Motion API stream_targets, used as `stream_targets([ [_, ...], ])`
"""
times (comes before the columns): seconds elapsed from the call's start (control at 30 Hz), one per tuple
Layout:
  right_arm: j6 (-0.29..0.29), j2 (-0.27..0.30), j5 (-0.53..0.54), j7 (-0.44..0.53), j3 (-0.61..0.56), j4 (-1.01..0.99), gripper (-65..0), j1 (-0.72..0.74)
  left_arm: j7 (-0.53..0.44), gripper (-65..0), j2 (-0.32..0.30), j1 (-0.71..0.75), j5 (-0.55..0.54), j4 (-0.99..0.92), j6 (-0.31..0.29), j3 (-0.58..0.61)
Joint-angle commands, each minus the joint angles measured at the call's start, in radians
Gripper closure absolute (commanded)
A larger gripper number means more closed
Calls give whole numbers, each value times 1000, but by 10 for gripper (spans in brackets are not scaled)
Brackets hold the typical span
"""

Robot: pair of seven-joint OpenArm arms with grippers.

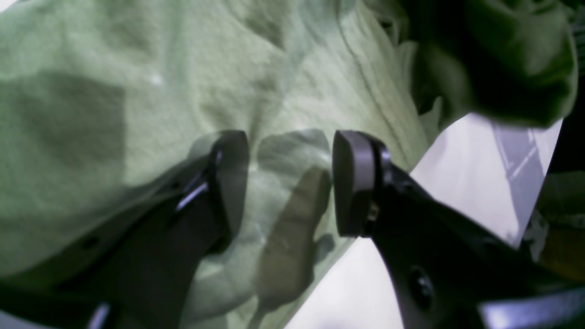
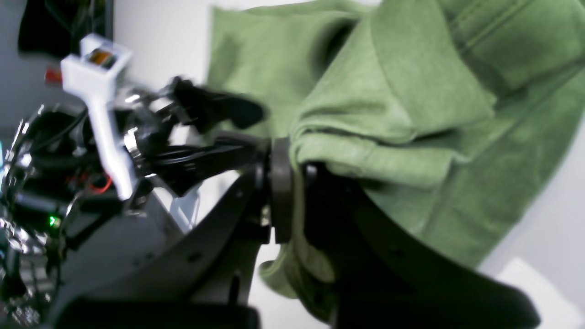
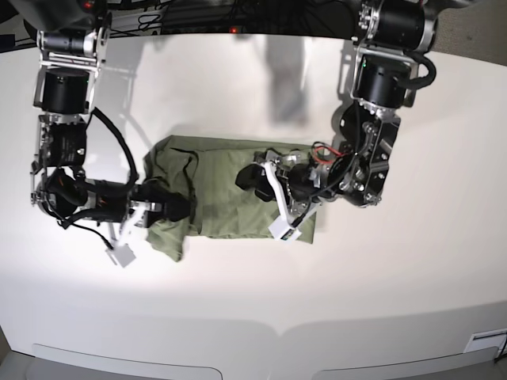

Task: Fold the T-shirt properly
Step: 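Grasp the other strip end with the right gripper and fold it over, then lower the folded bundle and open both grippers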

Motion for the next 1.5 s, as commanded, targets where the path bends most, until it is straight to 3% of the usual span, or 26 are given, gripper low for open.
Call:
stream_targets([
  [0.0, 5, -2, 31, 0, 1, 42, 0, 26, 32, -296, 0, -32, 3, 17, 23, 2],
  [0.2, 5, -83, 31, -53, 2, 161, 0, 26, 196, -296, -1, -114, -144, 73, 31, -1],
  [0.37, 5, -155, 31, -77, 2, 220, 0, 26, 279, -296, -7, -200, -166, 86, 31, -1],
  [0.67, 5, -293, 23, -76, 1, 231, 0, 25, 277, -296, -127, -283, -166, 86, 31, -1],
  [0.9, 5, -398, -108, 2, -10, 230, 0, 24, 275, -296, -187, -282, -177, 86, 39, -1],
  [1.17, 5, -455, -183, 29, -90, 230, 0, 21, 275, -296, -186, -282, -307, 86, 42, -1],
  [1.37, 5, -469, -183, 31, -94, 230, 0, 20, 269, -296, -193, -283, -288, 86, 42, -1],
  [1.47, 5, -469, -189, 37, -94, 230, 0, 17, 197, -296, -208, -283, -228, 86, 42, -1],
])
